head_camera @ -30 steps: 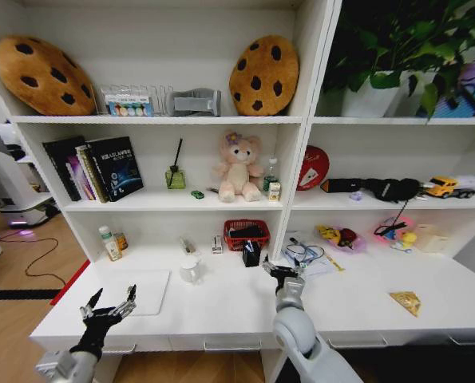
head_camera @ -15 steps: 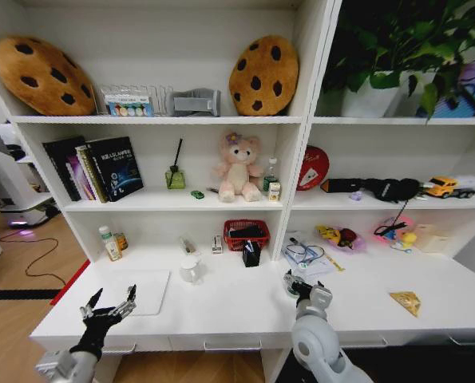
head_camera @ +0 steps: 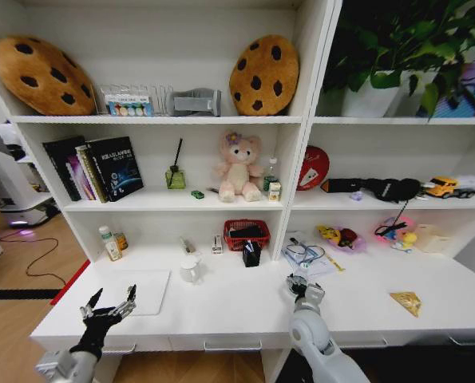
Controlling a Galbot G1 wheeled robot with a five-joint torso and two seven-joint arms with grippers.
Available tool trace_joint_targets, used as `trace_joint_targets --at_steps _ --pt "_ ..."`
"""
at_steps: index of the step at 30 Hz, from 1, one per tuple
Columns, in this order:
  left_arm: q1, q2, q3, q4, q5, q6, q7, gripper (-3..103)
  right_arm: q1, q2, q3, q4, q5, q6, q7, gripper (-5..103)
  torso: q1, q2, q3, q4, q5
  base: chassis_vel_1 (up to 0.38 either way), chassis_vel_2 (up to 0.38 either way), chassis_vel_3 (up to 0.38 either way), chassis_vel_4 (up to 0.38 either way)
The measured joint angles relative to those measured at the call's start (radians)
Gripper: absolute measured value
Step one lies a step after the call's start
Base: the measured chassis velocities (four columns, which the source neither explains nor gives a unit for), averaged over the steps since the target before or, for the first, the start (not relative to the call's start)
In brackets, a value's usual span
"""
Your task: Organize the objects on the table.
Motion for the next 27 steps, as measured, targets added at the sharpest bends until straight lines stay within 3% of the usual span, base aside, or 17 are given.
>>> trace_joint_targets --at_steps 3,5,9,10,12,13,14,16,20,27 --pt "0.0 0.0 0.0 0.0 0.0 0.0 0.0 100 0.001 -0.001 0.001 -0.017 -0.015 0.011 -0.021 66 0.0 0.0 0.0 0.0 0.0 0.0 0.0 0.0 0.0" --pt "0.0 0.0 0.0 0.0 0.0 0.0 0.0 100 0.001 -0.002 0.002 -0.019 -0.021 0.013 -0.027 66 0.0 0.0 0.0 0.0 0.0 0.0 0.0 0.0 0.0" --pt "0.0 0.0 0.0 0.0 0.0 0.0 0.0 100 -0.014 -0.019 0.026 -0.001 -0.054 0.033 -0.098 45 0.0 0.0 0.0 0.0 0.0002 0.0 0.0 0.0 0.0" --pt "0.0 0.0 0.0 0.0 0.0 0.0 0.0 100 -0.014 -0.019 0.026 -0.001 -0.054 0.033 -0.098 45 0.0 0.0 0.0 0.0 0.0002 0.0 0.0 0.0 0.0" --pt "0.0 0.0 0.0 0.0 0.0 0.0 0.0 100 -0.044 -0.061 0.059 0.059 -0.084 0.064 -0.213 37 0.0 0.0 0.0 0.0 0.0003 0.0 0.0 0.0 0.0" --pt "0.0 0.0 0.0 0.0 0.0 0.0 0.0 100 -0.044 -0.061 0.059 0.059 -0.084 0.064 -0.213 37 0.0 0.0 0.0 0.0 0.0003 0.0 0.0 0.0 0.0" --pt "0.0 0.0 0.0 0.0 0.0 0.0 0.0 100 -0.059 -0.089 0.075 0.09 -0.101 0.069 -0.269 33 0.0 0.0 0.0 0.0 0.0005 0.0 0.0 0.0 0.0" --pt "0.0 0.0 0.0 0.0 0.0 0.0 0.0 100 -0.114 -0.183 0.13 0.203 -0.122 0.048 -0.407 27 0.0 0.0 0.0 -0.0002 -0.0006 0.0 0.0 0.0 0.0" --pt "0.0 0.0 0.0 0.0 0.0 0.0 0.0 100 -0.197 -0.249 0.209 0.354 -0.077 -0.024 -0.475 24 0.0 0.0 0.0 0.0 -0.0001 0.0 0.0 0.0 0.0" --pt "0.0 0.0 0.0 0.0 0.0 0.0 0.0 100 -0.322 -0.218 0.299 0.472 -0.068 -0.097 -0.493 24 0.0 0.0 0.0 -0.0002 0.0 0.0 0.0 0.0 0.0"
